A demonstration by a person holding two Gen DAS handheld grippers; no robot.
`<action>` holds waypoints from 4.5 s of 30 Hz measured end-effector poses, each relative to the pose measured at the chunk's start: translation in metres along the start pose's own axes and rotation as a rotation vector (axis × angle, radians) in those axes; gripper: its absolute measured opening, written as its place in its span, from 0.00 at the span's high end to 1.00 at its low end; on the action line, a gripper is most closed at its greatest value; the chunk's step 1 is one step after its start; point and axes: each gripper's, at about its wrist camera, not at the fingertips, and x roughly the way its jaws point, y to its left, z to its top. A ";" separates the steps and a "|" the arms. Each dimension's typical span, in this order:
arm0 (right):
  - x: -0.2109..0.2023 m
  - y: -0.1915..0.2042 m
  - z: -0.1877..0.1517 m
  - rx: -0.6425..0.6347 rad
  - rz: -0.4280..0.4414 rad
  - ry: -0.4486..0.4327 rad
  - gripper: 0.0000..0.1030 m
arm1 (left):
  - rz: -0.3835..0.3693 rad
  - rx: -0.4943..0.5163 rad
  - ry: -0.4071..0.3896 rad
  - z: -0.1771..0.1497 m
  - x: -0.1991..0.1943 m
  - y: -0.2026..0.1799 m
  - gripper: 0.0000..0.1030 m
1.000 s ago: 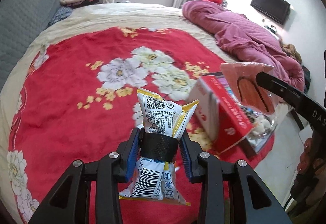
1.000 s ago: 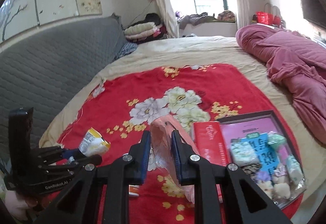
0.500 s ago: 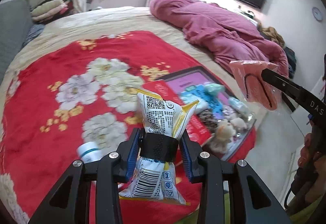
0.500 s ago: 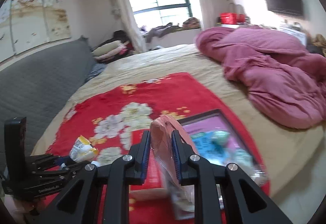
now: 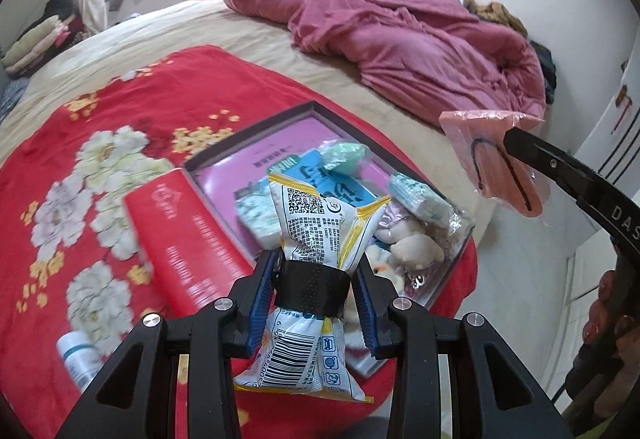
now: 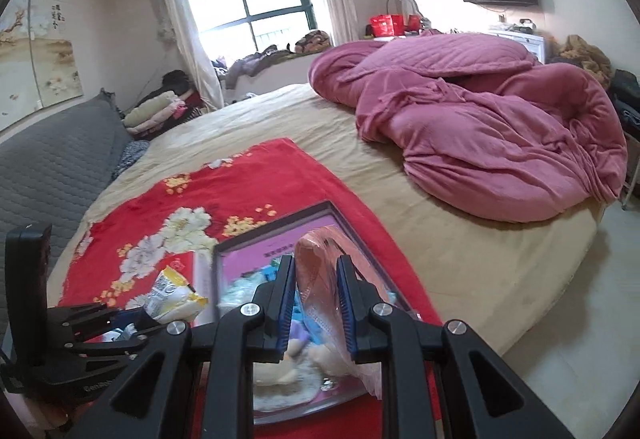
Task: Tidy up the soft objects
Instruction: 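Lift and carry the snack bag and mask with both tools over the pink box, then lower the mask and snack bag into the box and open both tools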
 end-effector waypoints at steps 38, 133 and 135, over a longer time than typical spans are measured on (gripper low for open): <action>0.108 -0.021 -0.038 0.222 0.238 0.247 0.53 | -0.007 0.008 0.086 0.003 0.066 -0.006 0.62; 0.086 -0.033 -0.009 0.141 -0.020 0.248 0.33 | -0.038 -0.036 0.107 0.021 0.083 -0.008 0.26; 0.085 -0.032 -0.008 0.137 -0.029 0.248 0.33 | -0.031 -0.038 0.103 0.020 0.080 -0.006 0.25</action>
